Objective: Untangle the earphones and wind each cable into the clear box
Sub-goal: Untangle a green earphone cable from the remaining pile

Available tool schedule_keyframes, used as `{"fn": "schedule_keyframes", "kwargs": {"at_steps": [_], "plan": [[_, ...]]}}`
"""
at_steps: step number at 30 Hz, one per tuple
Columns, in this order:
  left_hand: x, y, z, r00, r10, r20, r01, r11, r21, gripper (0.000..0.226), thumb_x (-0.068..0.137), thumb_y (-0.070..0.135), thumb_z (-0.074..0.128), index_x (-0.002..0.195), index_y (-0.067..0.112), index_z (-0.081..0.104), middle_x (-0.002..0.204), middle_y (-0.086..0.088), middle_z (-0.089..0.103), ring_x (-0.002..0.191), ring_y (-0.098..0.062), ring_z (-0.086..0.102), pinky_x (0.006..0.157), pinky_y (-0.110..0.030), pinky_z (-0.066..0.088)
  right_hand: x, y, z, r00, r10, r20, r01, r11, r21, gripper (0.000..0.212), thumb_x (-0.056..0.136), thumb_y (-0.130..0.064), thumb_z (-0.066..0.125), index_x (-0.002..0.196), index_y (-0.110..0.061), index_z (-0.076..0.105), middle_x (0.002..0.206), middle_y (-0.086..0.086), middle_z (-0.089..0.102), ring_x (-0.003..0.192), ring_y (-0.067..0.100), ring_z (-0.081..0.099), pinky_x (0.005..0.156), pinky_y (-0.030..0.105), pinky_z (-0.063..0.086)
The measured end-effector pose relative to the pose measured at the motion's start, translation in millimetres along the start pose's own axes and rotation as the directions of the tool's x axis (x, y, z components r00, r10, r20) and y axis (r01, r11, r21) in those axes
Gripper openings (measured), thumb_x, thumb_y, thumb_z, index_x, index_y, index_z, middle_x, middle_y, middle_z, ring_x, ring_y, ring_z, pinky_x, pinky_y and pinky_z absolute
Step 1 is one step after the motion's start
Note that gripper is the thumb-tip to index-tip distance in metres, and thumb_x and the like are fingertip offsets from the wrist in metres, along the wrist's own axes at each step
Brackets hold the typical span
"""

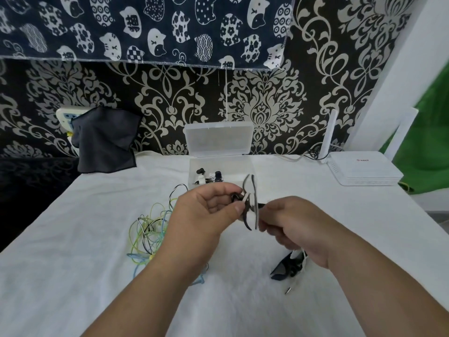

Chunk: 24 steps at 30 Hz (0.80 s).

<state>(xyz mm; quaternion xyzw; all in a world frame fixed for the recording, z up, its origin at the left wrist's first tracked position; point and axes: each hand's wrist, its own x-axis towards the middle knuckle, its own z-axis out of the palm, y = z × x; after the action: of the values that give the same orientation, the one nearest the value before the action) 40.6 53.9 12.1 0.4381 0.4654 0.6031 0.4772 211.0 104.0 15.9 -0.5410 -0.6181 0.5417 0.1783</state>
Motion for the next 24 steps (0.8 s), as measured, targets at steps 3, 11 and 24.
{"fn": "schedule_keyframes", "kwargs": {"at_steps": [3,11,24], "plan": [[3,-3,-3,0.993,0.014,-0.121,-0.014,1.0,0.0,0.021,0.082,-0.011,0.067,0.092,0.007,0.071,0.077,-0.01,0.074,0.068,-0.015,0.069,0.068,-0.018,0.054,-8,-5,4,0.978,-0.019,0.206,0.026,0.999,-0.03,0.034,0.104,-0.021,0.046,0.079,-0.009,0.066,0.055,-0.003,0.039,0.044,0.011,0.029,0.045,0.021,0.023],[4,-8,-4,0.974,0.003,-0.225,0.019,0.995,0.093,0.019,0.082,-0.005,0.072,0.093,0.011,0.072,0.074,-0.003,0.073,0.067,-0.01,0.068,0.065,-0.014,0.051,-17,-12,3,0.932,-0.135,0.337,0.14,0.99,0.01,0.034,0.104,-0.024,0.048,0.083,-0.013,0.073,0.061,0.002,0.048,0.055,0.016,0.041,0.053,0.022,0.035],[-5,1,-6,0.967,0.253,-0.038,-0.12,0.578,0.807,0.021,0.084,0.014,0.073,0.095,0.031,0.07,0.088,0.025,0.062,0.06,0.017,0.049,0.064,0.0,0.034,-17,-19,-22,0.93,-0.327,-0.167,0.345,0.934,0.092,0.02,0.089,-0.009,0.067,0.069,-0.009,0.072,0.051,0.003,0.05,0.047,0.013,0.04,0.048,0.022,0.033]]}}
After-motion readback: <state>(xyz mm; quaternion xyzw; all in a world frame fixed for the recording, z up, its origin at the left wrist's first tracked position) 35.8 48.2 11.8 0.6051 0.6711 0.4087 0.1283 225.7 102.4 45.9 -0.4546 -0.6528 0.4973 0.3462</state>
